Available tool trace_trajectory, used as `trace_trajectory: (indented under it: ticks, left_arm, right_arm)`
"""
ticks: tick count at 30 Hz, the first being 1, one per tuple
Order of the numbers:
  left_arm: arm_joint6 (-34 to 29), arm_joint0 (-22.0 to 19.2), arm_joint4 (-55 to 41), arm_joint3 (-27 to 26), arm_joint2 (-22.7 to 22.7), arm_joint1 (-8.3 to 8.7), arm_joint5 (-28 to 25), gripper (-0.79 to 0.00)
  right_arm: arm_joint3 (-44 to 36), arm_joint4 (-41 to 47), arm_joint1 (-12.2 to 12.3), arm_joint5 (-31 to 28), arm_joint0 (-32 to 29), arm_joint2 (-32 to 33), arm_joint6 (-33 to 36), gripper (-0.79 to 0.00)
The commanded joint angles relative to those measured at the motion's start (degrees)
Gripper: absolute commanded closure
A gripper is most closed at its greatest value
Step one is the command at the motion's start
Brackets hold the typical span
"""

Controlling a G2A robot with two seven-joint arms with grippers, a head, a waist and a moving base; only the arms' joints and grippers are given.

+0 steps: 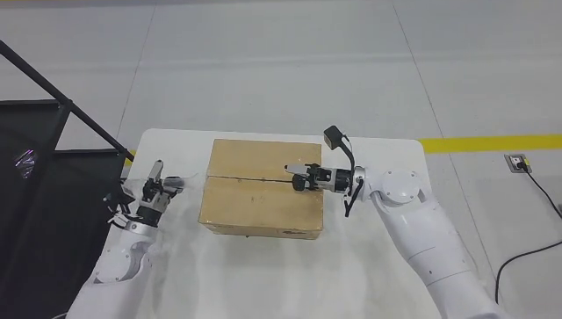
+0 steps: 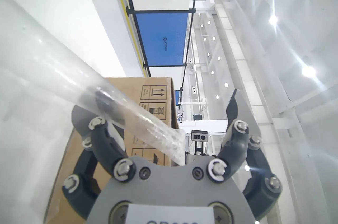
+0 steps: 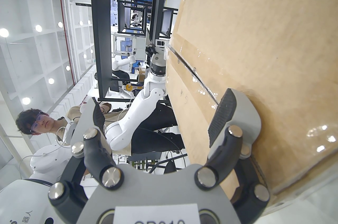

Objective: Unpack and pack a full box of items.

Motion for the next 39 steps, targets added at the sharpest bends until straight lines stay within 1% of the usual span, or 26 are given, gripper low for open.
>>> trace_trajectory:
  ticks: [1,9,17,20,24,30,34,39]
  left_arm:
    - [0.60,1.17,0.52,-2.65,-1.23,0.18,-0.12,-0.785]
    - [3.15,5.17,4.29,-12.32,-4.79,0.64,0.91,-0.785]
    - [6.56,8.43,7.93,-20.18,-7.29,0.70,1.77,-0.785]
    - [7.95,9.70,8.91,-22.70,-7.88,0.61,1.84,-0.785]
    - [8.76,10.91,10.10,-25.17,-8.34,0.49,2.35,-0.785]
    - [10.06,11.49,13.65,-27.89,-8.01,0.24,3.40,-0.785]
    - [11.45,11.55,16.66,-29.26,-7.29,0.00,4.33,-0.785]
    - [12.89,11.03,19.40,-30.24,-5.79,-0.40,5.59,-0.785]
  right_arm:
    - [0.00,0.00,0.00,0.00,0.00,0.00,0.00,-0.785]
    - [0.00,0.00,0.00,0.00,0.00,0.00,0.00,-0.785]
    - [0.00,0.00,0.00,0.00,0.00,0.00,0.00,-0.785]
    - [-2.81,-0.71,0.37,0.10,-1.93,0.85,-3.29,-0.785]
    - [-6.95,-1.95,1.08,1.10,-4.57,2.34,-6.01,-0.785]
    - [-10.79,-2.60,1.86,2.95,-6.85,3.62,-6.49,-0.785]
    - [-11.36,-2.96,2.16,4.79,-7.36,3.64,-6.00,-0.785]
    - [-9.63,-3.56,2.08,7.43,-6.54,2.59,-7.16,-0.785]
